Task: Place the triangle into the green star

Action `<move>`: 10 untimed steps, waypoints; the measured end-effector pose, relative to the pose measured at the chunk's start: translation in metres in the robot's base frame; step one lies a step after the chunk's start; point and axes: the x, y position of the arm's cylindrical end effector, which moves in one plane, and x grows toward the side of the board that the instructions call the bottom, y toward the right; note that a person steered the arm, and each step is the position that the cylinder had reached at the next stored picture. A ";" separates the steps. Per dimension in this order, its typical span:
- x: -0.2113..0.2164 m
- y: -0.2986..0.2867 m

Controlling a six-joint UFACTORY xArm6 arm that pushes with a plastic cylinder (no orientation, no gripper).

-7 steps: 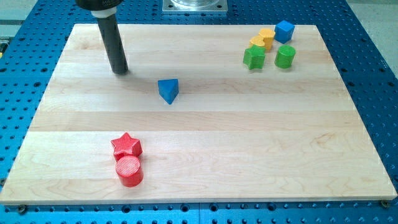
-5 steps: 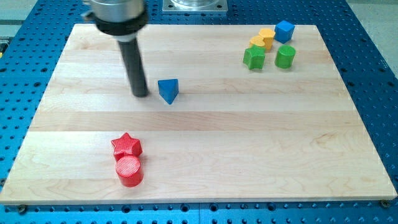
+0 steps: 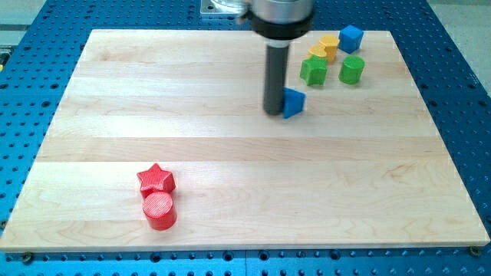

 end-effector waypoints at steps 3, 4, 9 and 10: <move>0.004 0.040; -0.013 0.067; -0.046 -0.053; -0.071 -0.047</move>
